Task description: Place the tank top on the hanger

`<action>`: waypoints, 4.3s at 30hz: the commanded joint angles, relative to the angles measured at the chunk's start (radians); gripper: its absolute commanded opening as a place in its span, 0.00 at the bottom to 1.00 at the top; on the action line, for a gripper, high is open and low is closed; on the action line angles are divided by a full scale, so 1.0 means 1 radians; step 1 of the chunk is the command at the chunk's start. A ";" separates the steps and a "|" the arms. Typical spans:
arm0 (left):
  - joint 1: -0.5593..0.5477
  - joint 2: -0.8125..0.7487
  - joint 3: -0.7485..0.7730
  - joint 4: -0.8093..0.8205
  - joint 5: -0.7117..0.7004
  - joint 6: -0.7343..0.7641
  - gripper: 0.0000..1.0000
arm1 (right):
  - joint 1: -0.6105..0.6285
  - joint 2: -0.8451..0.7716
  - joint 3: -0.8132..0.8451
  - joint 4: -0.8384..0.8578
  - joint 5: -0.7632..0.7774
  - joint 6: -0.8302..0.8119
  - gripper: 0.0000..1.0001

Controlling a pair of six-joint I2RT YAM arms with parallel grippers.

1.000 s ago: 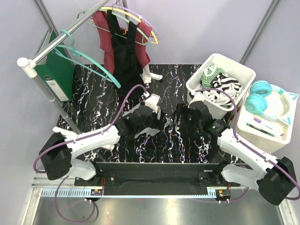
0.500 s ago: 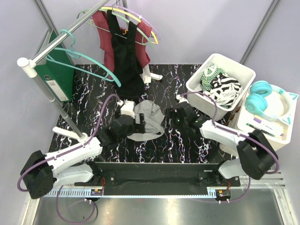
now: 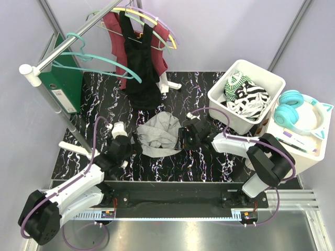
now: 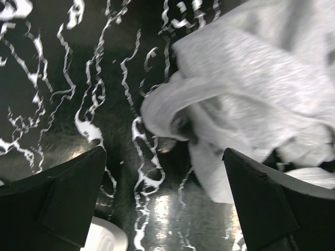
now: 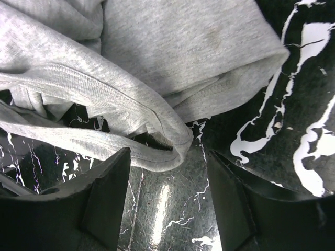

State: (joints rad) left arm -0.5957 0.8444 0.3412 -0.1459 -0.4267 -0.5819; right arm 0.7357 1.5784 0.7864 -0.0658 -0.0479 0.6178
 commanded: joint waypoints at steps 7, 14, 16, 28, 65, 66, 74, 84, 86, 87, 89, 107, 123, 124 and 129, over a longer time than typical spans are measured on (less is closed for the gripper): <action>0.117 0.087 -0.014 0.195 0.083 -0.039 0.92 | 0.025 0.009 0.047 0.041 -0.001 0.014 0.63; 0.149 0.225 0.021 0.272 0.101 -0.032 0.75 | 0.028 0.026 0.047 0.041 -0.001 0.019 0.58; 0.149 0.245 0.027 0.279 0.105 -0.027 0.67 | 0.028 0.025 0.047 0.040 0.000 0.017 0.56; 0.157 0.070 0.175 0.062 0.060 0.080 0.00 | 0.025 -0.087 0.102 -0.104 0.135 -0.084 0.00; 0.151 -0.327 0.363 -0.469 0.430 0.215 0.99 | -0.055 -0.548 0.250 -0.306 -0.117 -0.432 0.95; 0.151 -0.344 0.361 -0.471 0.401 0.214 0.99 | -0.055 -0.526 0.266 -0.293 -0.195 -0.447 0.98; 0.152 -0.373 0.355 -0.475 0.364 0.209 0.99 | -0.053 -0.381 0.450 -0.128 -0.331 -0.504 0.99; 0.154 -0.415 0.355 -0.480 0.358 0.209 0.99 | -0.053 -0.124 0.674 0.055 -0.458 -0.589 0.99; 0.154 -0.419 0.354 -0.480 0.356 0.211 0.99 | -0.053 -0.098 0.697 0.156 -0.480 -0.608 0.98; 0.154 -0.424 0.354 -0.480 0.356 0.209 0.99 | -0.053 -0.071 0.705 0.179 -0.501 -0.613 0.99; 0.154 -0.429 0.352 -0.480 0.355 0.209 0.99 | -0.053 -0.045 0.732 0.240 -0.512 -0.613 0.99; 0.162 -0.423 0.351 -0.480 0.348 0.211 0.99 | -0.024 0.259 1.008 0.449 -0.642 -0.517 0.91; 0.166 -0.412 0.351 -0.480 0.352 0.211 0.99 | 0.111 0.336 1.128 0.339 -0.356 -0.651 0.76; 0.165 -0.413 0.351 -0.480 0.352 0.211 0.99 | 0.117 0.345 1.142 0.324 -0.331 -0.664 0.74; 0.166 -0.412 0.351 -0.480 0.353 0.211 0.99 | 0.148 0.377 1.221 0.239 -0.270 -0.711 0.65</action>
State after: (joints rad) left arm -0.4343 0.4274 0.6933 -0.6582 -0.0647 -0.3706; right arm 0.8608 1.9347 1.9213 0.2359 -0.4088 -0.0280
